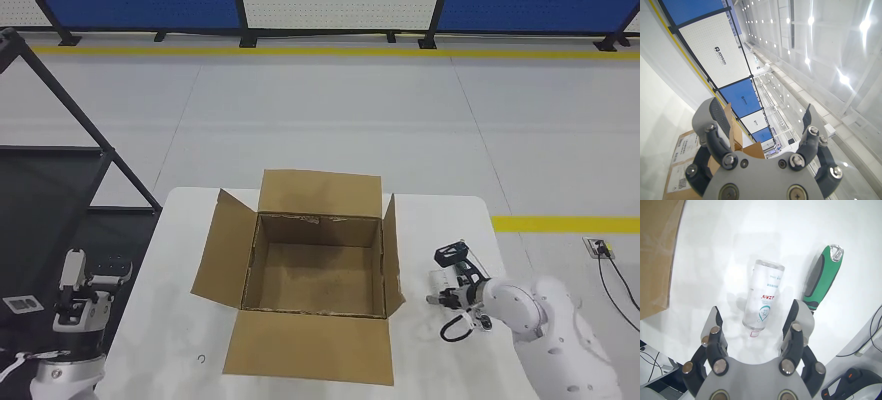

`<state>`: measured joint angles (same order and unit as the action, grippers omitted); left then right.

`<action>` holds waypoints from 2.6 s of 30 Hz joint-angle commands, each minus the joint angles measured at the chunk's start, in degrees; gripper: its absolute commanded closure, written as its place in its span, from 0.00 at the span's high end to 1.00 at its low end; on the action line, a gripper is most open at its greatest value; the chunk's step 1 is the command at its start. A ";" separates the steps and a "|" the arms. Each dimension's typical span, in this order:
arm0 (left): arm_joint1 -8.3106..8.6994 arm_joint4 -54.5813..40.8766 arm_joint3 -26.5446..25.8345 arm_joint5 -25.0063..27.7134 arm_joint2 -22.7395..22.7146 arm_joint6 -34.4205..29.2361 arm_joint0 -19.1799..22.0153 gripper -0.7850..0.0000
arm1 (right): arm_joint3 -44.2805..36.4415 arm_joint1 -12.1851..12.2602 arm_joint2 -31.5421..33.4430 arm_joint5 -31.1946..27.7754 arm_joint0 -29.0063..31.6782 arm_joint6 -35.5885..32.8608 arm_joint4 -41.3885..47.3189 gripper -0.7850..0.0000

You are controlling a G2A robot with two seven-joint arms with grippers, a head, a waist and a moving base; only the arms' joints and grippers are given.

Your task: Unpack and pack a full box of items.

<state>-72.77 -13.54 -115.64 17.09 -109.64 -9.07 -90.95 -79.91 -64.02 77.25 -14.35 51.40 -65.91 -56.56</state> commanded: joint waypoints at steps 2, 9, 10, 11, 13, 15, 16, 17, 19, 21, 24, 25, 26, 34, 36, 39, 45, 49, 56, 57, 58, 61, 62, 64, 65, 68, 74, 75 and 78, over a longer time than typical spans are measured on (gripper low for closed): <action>-0.01 -0.13 0.13 0.04 -0.19 0.03 0.03 1.00 | 0.85 -0.06 -0.90 0.45 -0.65 0.35 -0.44 0.59; -0.02 -0.45 0.19 0.13 -0.47 -0.16 0.11 1.00 | 2.50 -0.06 -2.15 1.32 -1.59 0.59 -1.04 0.42; -0.02 -0.51 0.20 0.12 -0.49 -0.20 0.13 1.00 | 2.84 -0.06 -2.26 1.51 -1.75 0.57 -1.06 0.42; -0.02 -0.53 0.20 0.09 -0.51 -0.24 0.16 1.00 | 3.15 -0.06 -2.39 1.75 -1.93 0.57 -1.22 0.42; -0.02 -0.44 0.23 0.03 -0.59 -0.28 0.22 1.00 | 3.73 -0.07 -2.66 1.98 -2.23 0.70 -1.20 0.42; -0.02 -0.44 0.29 -0.01 -0.62 -0.32 0.31 1.00 | 4.28 -0.08 -2.91 2.34 -2.57 0.74 -1.34 0.41; -0.02 -0.45 0.34 -0.03 -0.64 -0.35 0.36 1.00 | 4.57 -0.08 -3.04 2.53 -2.73 0.76 -1.41 0.41; -0.01 -0.42 0.39 -0.05 -0.67 -0.38 0.42 1.00 | 4.84 -0.08 -3.21 2.72 -2.91 0.75 -1.68 0.40; -0.01 -0.33 0.46 -0.07 -0.69 -0.40 0.50 1.00 | 5.30 -0.11 -3.50 2.92 -3.26 0.88 -1.67 0.34; -0.01 -0.35 0.53 -0.09 -0.71 -0.39 0.57 1.00 | 5.65 -0.10 -3.59 3.23 -3.63 1.05 -1.73 0.21; -0.02 -0.35 0.62 -0.11 -0.70 -0.35 0.68 1.00 | 5.54 0.04 -2.85 3.87 -4.06 1.73 -1.47 0.00; -0.02 -0.34 0.65 -0.11 -0.69 -0.35 0.71 1.00 | 5.22 0.14 -2.28 3.94 -4.12 2.03 -1.20 0.00; -0.02 -0.32 0.67 -0.13 -0.67 -0.36 0.76 1.00 | 4.67 0.27 -1.52 4.04 -4.10 2.35 -0.73 0.00; -0.01 -0.35 0.63 -0.44 -0.43 -0.63 1.41 1.00 | -10.76 1.94 8.97 4.82 -0.53 4.31 4.92 0.00; -0.01 -0.46 0.70 -0.38 -0.37 -0.69 1.53 1.00 | -15.71 2.30 11.58 4.29 0.39 4.79 6.66 0.00; -0.03 -0.79 0.70 -0.19 -0.31 -0.53 1.65 1.00 | -22.89 2.59 14.16 4.23 1.82 5.23 10.29 0.00; -0.09 -2.25 1.09 0.32 -1.47 0.35 1.50 1.00 | -32.13 2.67 14.52 3.91 1.72 6.30 19.30 0.00; -0.12 -3.19 1.48 0.81 -2.42 0.72 1.18 1.00 | -34.82 2.52 9.86 3.89 -0.68 5.86 21.61 0.00; -0.22 -4.60 1.98 1.72 -3.95 1.37 0.43 1.00 | -33.33 1.53 -4.05 2.83 -7.68 5.38 20.67 0.00; -0.24 -4.87 2.06 1.83 -4.15 1.43 0.31 1.00 | -32.36 1.29 -6.03 2.76 -8.87 5.46 20.58 0.00; -0.25 -5.00 2.15 1.83 -4.39 1.51 0.18 1.00 | -31.22 1.04 -7.99 2.85 -10.00 5.59 20.24 0.00; -0.27 -5.38 2.42 1.94 -4.95 1.48 -0.10 1.00 | -27.02 0.19 -13.47 2.62 -13.46 5.75 20.26 0.00; -0.28 -5.46 2.53 1.96 -5.05 1.40 -0.14 1.00 | -25.53 -0.13 -15.23 2.82 -14.58 5.90 19.81 0.00; -0.29 -5.62 2.70 1.97 -5.18 1.31 -0.13 1.00 | -22.42 -0.84 -18.73 3.29 -16.73 6.09 19.36 0.00; -0.29 -5.65 2.76 2.00 -5.21 1.23 -0.10 1.00 | -20.86 -1.21 -20.53 3.62 -17.83 6.31 18.19 0.00; -0.30 -5.64 2.89 1.88 -5.21 1.06 0.01 1.00 | -15.41 -2.54 -25.70 5.45 -21.09 7.35 15.41 0.00; -0.29 -5.90 3.39 1.71 -5.32 0.47 0.38 1.00 | -8.99 -4.19 -30.28 9.05 -24.55 7.89 13.72 0.00; -0.29 -6.08 3.62 1.68 -5.51 0.44 0.39 1.00 | -8.99 -4.19 -30.28 9.05 -24.55 7.89 13.72 0.00; -0.27 -6.36 4.24 1.51 -5.92 0.25 0.41 1.00 | -8.99 -4.19 -30.28 9.05 -24.55 7.89 13.72 0.00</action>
<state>-73.05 -19.85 -111.58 18.66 -115.47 -8.73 -90.55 -88.92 -68.21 46.98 -5.33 26.85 -58.01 -42.85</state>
